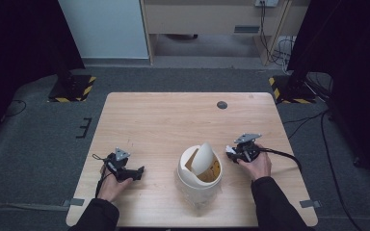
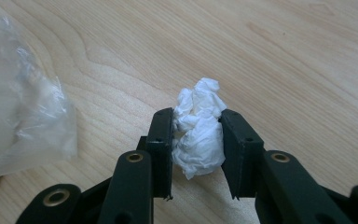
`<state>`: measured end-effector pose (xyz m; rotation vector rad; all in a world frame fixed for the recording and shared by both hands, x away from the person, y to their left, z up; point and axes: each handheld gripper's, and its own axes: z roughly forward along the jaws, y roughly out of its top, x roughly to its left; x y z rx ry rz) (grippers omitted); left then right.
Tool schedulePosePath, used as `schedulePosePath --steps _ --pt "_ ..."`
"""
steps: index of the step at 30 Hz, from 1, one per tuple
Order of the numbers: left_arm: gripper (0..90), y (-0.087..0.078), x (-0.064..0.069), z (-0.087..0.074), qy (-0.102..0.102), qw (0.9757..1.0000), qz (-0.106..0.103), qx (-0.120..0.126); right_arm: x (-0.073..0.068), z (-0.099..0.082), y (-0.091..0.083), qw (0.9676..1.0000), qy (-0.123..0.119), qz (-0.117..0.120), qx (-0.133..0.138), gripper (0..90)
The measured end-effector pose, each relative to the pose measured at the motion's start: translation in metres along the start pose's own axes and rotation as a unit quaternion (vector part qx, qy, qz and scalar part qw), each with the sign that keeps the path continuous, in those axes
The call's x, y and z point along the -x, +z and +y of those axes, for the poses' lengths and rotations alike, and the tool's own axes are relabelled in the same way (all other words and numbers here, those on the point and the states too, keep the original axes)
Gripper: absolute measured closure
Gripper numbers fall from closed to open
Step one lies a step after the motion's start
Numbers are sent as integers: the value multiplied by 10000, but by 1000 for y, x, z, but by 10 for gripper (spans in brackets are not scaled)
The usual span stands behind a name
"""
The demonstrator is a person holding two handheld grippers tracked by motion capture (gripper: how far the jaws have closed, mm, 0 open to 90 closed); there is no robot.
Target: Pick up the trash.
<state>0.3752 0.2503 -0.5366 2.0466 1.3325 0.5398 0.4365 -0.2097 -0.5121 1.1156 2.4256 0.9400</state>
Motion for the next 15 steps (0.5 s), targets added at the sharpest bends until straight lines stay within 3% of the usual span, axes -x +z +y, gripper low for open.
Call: schedulePosePath --steps 10,15 --pt "0 0 0 0 -3 10000 6 1 2 -3 -28 9983 230 133 512 668" --pt "0 0 0 0 -5 10000 10 4 10 -10 -43 9956 519 182 754 668"
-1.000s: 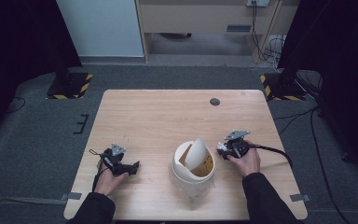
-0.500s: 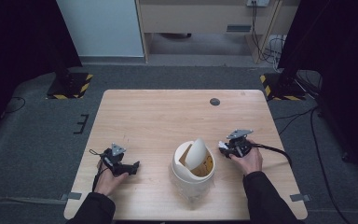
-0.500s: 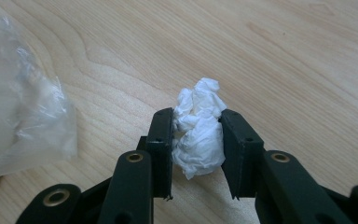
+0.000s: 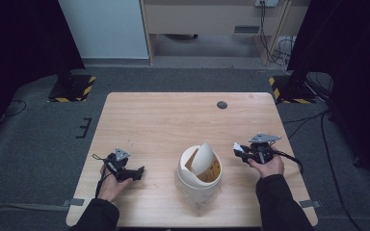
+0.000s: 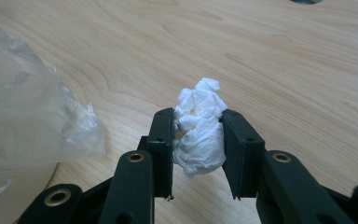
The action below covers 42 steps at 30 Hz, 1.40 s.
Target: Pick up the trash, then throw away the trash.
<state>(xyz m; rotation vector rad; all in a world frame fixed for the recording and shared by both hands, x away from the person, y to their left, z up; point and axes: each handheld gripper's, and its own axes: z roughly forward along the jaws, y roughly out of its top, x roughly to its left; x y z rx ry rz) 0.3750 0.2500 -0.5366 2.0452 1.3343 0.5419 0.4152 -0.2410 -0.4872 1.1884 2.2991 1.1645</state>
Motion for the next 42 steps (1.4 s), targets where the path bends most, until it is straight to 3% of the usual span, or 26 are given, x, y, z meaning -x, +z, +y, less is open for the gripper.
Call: schedulePosePath --steps 10,23,33,40,42 --pt "0 0 0 0 -2 10000 2 -4 7 -4 -25 9989 268 8 397 665" --pt "0 0 1 0 -4 10000 2 -5 12 0 -48 9951 402 114 898 657" --pt "0 0 1 0 -6 10000 4 -5 1 21 -70 9905 148 243 1349 656" --pt "0 0 1 0 -7 10000 3 -6 -4 30 -93 9849 115 342 1693 656" --pt "0 0 1 0 -7 10000 3 -6 -4 31 -95 9846 111 343 1710 656"
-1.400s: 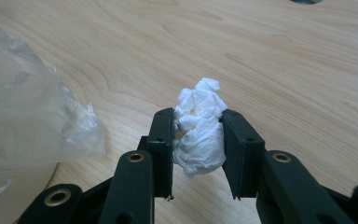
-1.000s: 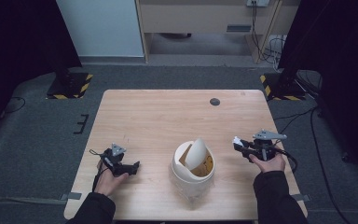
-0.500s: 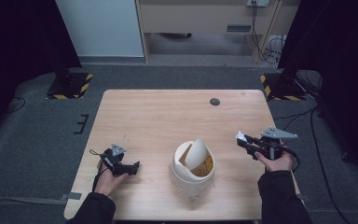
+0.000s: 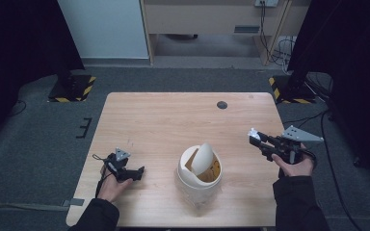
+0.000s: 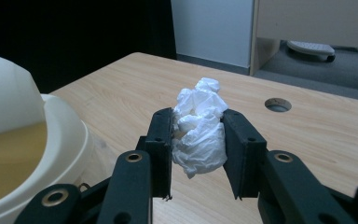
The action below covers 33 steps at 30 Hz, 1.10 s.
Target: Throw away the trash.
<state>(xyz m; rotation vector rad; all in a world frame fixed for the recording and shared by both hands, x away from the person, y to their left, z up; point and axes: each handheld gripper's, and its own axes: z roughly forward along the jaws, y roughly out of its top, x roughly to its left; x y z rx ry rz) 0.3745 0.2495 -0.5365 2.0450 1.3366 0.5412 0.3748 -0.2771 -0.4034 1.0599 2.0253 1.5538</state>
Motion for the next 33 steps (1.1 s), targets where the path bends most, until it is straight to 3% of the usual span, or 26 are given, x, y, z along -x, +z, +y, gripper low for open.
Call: schedulePosePath --steps 15,29,33 --pt "0 0 0 0 1 10000 1 0 -19 23 -17 9985 -232 398 307 653" --pt "0 0 0 0 2 10000 1 -1 -53 33 -19 9914 -441 1175 376 651" --pt "0 0 0 0 1 10000 1 0 -57 32 -18 9906 -471 1243 317 652"
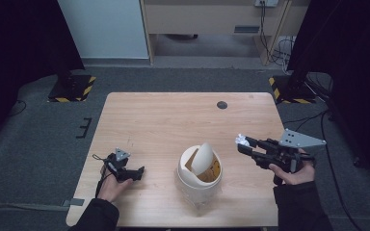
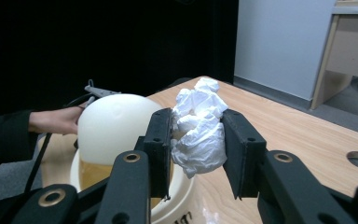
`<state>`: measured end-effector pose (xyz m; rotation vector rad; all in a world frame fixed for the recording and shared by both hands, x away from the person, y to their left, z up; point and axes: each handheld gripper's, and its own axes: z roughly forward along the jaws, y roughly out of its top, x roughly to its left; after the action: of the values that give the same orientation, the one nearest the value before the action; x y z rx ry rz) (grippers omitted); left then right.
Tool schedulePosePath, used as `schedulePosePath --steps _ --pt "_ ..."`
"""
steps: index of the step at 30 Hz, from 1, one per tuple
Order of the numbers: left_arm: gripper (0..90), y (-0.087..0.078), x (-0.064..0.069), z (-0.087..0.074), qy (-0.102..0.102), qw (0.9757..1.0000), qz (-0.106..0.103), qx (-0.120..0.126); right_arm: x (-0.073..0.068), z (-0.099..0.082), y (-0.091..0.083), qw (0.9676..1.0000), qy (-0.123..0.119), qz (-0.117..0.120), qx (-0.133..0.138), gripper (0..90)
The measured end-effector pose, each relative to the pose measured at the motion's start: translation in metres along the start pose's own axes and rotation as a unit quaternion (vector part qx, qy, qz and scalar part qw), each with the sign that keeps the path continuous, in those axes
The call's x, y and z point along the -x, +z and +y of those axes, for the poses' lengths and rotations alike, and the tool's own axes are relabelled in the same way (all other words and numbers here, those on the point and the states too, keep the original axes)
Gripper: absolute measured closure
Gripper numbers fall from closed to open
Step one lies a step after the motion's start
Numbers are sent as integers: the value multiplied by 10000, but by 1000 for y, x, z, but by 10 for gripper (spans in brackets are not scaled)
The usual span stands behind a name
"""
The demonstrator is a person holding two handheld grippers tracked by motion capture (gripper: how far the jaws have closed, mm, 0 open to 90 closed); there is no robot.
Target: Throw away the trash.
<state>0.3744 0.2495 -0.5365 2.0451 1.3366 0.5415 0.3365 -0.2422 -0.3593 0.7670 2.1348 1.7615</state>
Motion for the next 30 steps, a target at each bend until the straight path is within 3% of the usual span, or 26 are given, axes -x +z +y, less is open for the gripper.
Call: schedulePosePath --steps 21,30 --pt "0 0 0 0 2 10000 0 -1 -18 -20 20 9974 -94 550 -456 649" --pt "0 0 0 0 0 10000 0 0 -20 -30 29 9954 -6 715 -640 652"
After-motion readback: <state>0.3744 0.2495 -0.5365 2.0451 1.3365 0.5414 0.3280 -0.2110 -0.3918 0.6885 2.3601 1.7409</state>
